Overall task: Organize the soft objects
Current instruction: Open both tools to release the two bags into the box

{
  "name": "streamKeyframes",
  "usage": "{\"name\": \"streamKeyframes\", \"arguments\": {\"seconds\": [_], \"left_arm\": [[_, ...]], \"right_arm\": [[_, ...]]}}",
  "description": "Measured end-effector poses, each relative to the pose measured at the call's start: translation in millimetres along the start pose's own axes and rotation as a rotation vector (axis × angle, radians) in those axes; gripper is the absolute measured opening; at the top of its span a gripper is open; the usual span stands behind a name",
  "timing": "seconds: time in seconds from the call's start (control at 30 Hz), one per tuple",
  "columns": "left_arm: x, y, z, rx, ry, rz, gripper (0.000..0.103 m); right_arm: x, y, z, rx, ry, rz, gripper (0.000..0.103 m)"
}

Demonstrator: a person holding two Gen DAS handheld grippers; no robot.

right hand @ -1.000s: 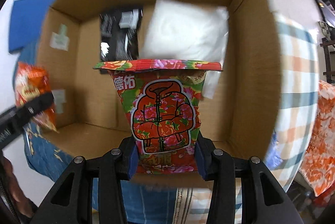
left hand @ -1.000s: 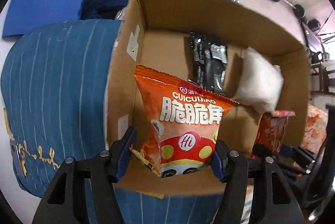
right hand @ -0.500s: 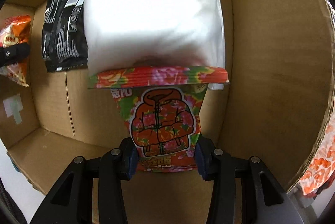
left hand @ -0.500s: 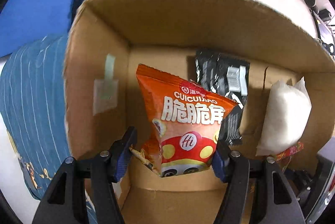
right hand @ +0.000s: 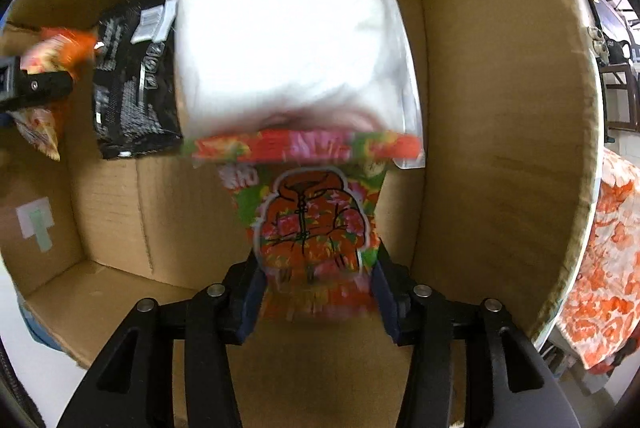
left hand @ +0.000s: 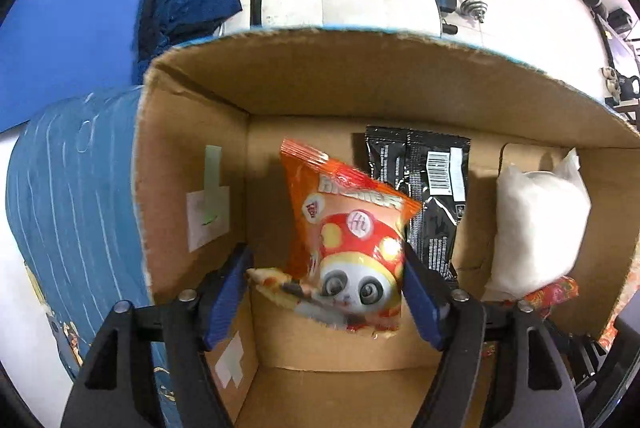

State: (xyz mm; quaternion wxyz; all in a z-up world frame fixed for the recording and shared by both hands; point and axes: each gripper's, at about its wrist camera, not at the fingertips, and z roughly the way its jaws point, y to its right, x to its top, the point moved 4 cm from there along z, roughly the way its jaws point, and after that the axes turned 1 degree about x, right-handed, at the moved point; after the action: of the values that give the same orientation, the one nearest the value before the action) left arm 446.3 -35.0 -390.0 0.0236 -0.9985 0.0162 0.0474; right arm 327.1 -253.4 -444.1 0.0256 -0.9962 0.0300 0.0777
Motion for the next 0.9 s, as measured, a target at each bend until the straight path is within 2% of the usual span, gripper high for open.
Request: {"name": "streamKeyframes", "arguments": {"seconds": [0.07,0.13,0.23,0.3,0.37,0.4,0.43,0.5,0.57,0.73,0.9], "left_arm": [[0,-4,-5,0.005,0.013,0.001,0.076],[-1,-8,-11,0.018,0.022,0.006,0.078],[-3,-16,-24,0.01,0.053,-0.008,0.078],[-10,-18,-34,-0.007,0.078,-0.013,0.082],[-20,-19,-47,-0.023,0.11,-0.013,0.092],[-25,-19,-53,-0.027,0.126,-0.008,0.094],[-31,-18,-59,-0.032,0.143,-0.003,0.097],[-41,-17,-65,-0.037,0.156,0.002,0.103],[-56,-14,-72,-0.046,0.174,0.011,0.103],[-93,-9,-87,-0.053,0.251,0.021,0.103],[-128,-9,-107,-0.012,0.353,0.014,0.103]], "right_arm": [[-6,0,-9,0.007,0.017,0.004,0.06],[-8,-3,-16,0.007,0.029,-0.001,0.07],[-16,-10,-32,-0.005,0.072,-0.011,0.076],[-22,-13,-40,0.005,0.092,-0.011,0.078],[-29,-16,-48,0.018,0.114,-0.006,0.087],[-34,-17,-51,0.024,0.125,-0.002,0.093],[-40,-18,-55,0.022,0.138,0.003,0.095],[-50,-21,-60,0.017,0.159,0.009,0.095],[-41,-16,-60,0.025,0.166,0.018,0.098],[-52,-10,-71,0.012,0.212,0.006,0.099],[-71,-12,-91,0.016,0.283,-0.001,0.099]]}}
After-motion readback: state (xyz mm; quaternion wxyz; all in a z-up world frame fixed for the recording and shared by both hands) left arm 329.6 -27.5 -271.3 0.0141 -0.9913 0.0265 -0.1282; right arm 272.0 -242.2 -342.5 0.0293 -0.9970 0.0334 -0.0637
